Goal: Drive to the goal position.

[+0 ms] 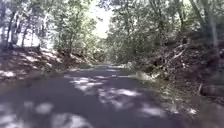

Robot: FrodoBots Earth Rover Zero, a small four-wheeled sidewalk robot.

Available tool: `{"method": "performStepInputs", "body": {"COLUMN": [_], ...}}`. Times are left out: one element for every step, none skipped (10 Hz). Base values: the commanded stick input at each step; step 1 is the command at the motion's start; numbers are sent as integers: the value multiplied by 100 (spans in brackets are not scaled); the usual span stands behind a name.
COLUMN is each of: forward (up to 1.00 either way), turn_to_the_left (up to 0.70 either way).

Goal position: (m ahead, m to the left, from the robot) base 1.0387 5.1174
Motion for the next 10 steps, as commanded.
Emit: {"method": "performStepInputs", "body": {"forward": [45, 45, 45, 45, 45, 45, 45, 45, 45, 45], "turn_to_the_left": [0, 0, 0, 0, 0, 0, 0, 0, 0, 0]}}
